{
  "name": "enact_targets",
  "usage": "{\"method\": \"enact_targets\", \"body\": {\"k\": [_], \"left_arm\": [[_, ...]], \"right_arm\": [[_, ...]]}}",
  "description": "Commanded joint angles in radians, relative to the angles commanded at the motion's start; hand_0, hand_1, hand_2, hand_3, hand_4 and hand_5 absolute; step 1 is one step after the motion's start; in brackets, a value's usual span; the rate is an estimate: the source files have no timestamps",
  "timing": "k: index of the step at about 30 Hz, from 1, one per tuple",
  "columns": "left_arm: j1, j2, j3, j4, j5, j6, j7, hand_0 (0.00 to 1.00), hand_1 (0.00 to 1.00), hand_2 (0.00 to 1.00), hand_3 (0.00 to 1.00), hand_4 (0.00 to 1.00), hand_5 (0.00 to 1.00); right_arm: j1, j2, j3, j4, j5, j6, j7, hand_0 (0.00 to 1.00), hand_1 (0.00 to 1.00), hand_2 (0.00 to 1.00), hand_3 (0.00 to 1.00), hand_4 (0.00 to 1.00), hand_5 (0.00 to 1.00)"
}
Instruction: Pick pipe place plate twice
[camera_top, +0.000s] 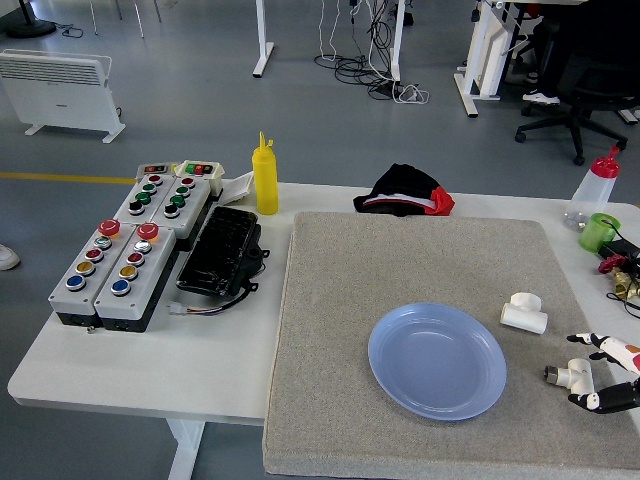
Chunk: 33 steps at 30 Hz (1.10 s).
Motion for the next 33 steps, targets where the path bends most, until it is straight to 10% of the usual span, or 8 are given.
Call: {"method": "enact_targets", "body": {"k": [6, 7, 12, 13, 33], "left_arm": [[0.001, 0.000, -0.001, -0.001, 0.003, 0.001, 0.002, 0.583, 0.572, 0.573, 0.552, 0.441, 0.998], [0.002, 0.000, -0.001, -0.001, 0.003, 0.001, 0.002, 0.583, 0.572, 0.571, 0.550, 0.441, 0.998], [0.002, 0.000, 0.000, -0.001, 0.002, 0.002, 0.002, 0.583, 0.572, 0.571, 0.550, 0.441, 0.998], [0.001, 0.000, 0.000, -0.001, 0.002, 0.002, 0.002, 0.583, 0.571, 0.569, 0.547, 0.440, 0.998], [0.004, 0.000, -0.002, -0.002, 0.005, 0.004, 0.005, 0.583, 0.569, 0.568, 0.544, 0.440, 0.998]], "right_arm": [[0.004, 0.000, -0.026, -0.016, -0.031, -0.012, 0.020, 0.765, 0.742, 0.767, 0.811, 0.816, 0.431], [0.005, 0.001, -0.032, -0.019, -0.039, -0.025, 0.030, 0.552, 0.624, 0.634, 0.732, 0.767, 0.364], [0.007, 0.003, -0.044, -0.025, -0.064, -0.070, 0.056, 0.552, 0.624, 0.634, 0.732, 0.767, 0.364], [0.007, 0.004, -0.046, -0.026, -0.069, -0.074, 0.060, 0.386, 0.509, 0.546, 0.698, 0.707, 0.287], [0.004, -0.001, -0.014, 0.048, -0.068, -0.112, 0.092, 0.274, 0.418, 0.497, 0.662, 0.698, 0.297]]}}
